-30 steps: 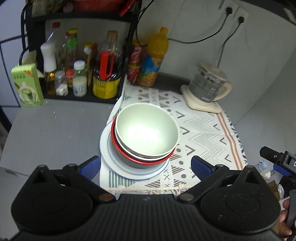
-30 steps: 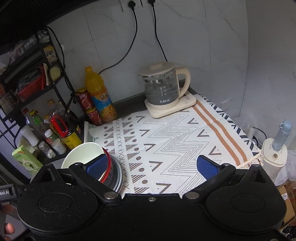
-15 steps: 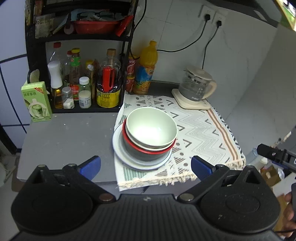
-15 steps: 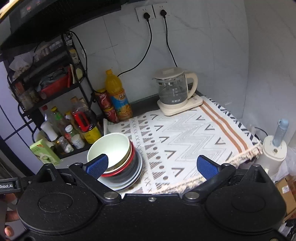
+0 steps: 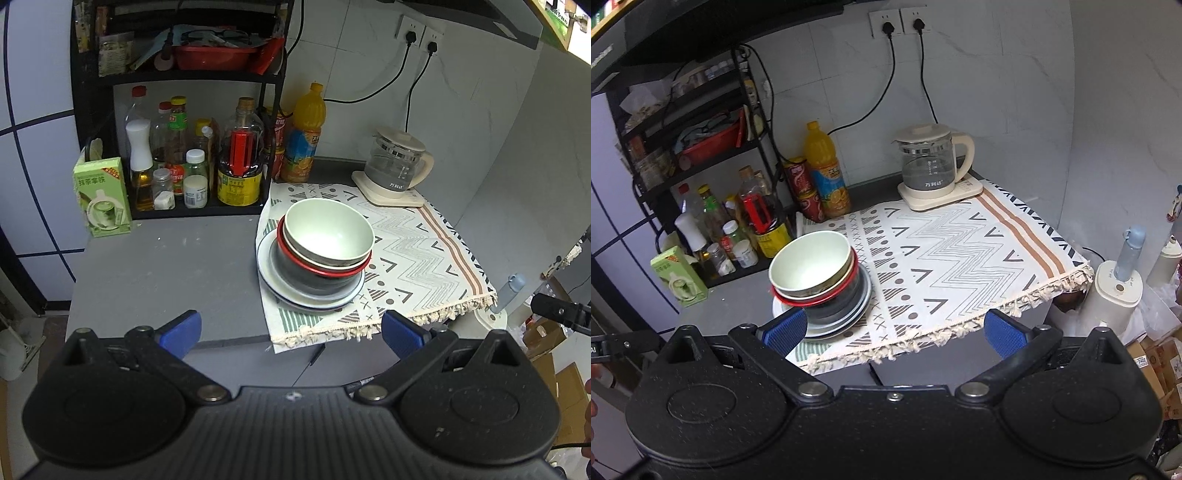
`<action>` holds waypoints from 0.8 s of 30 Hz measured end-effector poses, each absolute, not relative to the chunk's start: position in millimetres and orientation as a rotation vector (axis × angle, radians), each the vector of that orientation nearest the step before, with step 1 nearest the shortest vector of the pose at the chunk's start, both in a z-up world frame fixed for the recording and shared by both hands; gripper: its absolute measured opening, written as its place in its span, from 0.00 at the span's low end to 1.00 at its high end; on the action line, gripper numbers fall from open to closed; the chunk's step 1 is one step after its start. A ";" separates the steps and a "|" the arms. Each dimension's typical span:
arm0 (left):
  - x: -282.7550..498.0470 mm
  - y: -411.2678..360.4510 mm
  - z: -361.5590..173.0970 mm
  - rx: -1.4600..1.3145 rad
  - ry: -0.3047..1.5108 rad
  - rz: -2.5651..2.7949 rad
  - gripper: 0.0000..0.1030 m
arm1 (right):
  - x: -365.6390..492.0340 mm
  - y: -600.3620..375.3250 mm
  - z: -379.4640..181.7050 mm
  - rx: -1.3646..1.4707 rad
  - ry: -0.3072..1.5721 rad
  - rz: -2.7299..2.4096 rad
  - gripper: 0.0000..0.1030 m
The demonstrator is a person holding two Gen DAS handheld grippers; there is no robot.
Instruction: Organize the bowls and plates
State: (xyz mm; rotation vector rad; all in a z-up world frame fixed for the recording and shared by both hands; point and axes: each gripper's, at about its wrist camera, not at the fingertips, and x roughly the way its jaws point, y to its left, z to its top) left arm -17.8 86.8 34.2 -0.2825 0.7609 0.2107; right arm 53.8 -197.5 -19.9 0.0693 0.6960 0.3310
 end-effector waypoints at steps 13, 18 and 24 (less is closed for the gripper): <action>-49.0 95.8 30.0 -0.285 0.757 0.241 0.99 | 20.1 -186.7 -22.3 0.077 0.677 0.307 1.00; -52.4 93.3 27.3 -0.256 0.764 0.224 0.99 | 11.0 -186.7 -30.0 0.069 0.700 0.315 1.00; -54.9 88.1 22.2 -0.247 0.784 0.211 0.99 | 1.5 -184.5 -37.4 0.065 0.717 0.321 1.00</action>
